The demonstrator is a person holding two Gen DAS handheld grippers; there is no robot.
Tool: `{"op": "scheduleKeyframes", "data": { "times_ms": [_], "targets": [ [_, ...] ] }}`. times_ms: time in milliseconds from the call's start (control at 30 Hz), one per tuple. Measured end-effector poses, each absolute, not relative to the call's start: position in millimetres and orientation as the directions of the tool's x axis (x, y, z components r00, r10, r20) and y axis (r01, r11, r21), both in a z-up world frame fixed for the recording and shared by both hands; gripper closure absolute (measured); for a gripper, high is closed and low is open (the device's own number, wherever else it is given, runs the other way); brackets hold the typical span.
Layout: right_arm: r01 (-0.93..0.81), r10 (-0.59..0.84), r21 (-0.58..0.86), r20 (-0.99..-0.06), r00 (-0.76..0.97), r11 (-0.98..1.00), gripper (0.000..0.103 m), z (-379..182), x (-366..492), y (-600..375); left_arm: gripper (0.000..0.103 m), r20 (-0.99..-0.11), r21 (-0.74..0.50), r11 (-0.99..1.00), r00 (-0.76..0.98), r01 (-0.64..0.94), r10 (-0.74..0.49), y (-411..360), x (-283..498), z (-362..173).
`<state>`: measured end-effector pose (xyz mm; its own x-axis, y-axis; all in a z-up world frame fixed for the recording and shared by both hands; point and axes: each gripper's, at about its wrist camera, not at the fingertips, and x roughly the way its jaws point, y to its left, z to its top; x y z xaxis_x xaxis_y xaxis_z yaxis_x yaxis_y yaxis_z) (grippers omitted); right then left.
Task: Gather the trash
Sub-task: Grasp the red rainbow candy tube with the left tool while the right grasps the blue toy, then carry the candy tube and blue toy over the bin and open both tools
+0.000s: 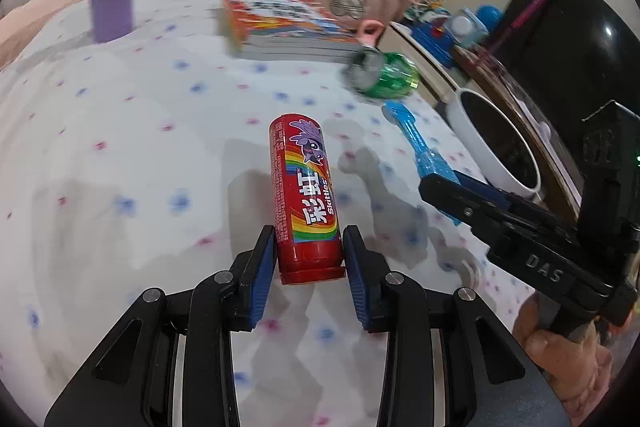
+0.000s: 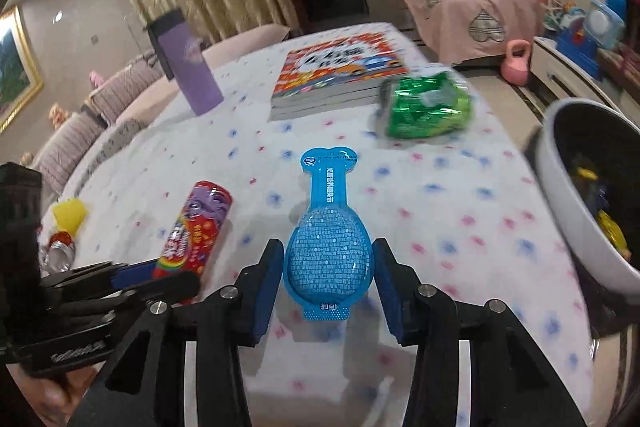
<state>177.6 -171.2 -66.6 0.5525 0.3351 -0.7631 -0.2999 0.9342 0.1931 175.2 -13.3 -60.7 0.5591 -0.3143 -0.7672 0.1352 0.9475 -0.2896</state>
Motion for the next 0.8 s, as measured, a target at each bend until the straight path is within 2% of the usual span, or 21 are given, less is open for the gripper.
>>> {"op": "scheduleKeyframes", "data": {
  "times_ms": [800],
  "targets": [
    [-0.133, 0.283, 0.265, -0.676, 0.681, 0.955, 0.057, -25.5, 125.6, -285.6, 0.071, -0.754, -0.216, 0.921, 0.544, 0.324, -0.368, -128.4, 173.9, -29.4]
  ]
}}
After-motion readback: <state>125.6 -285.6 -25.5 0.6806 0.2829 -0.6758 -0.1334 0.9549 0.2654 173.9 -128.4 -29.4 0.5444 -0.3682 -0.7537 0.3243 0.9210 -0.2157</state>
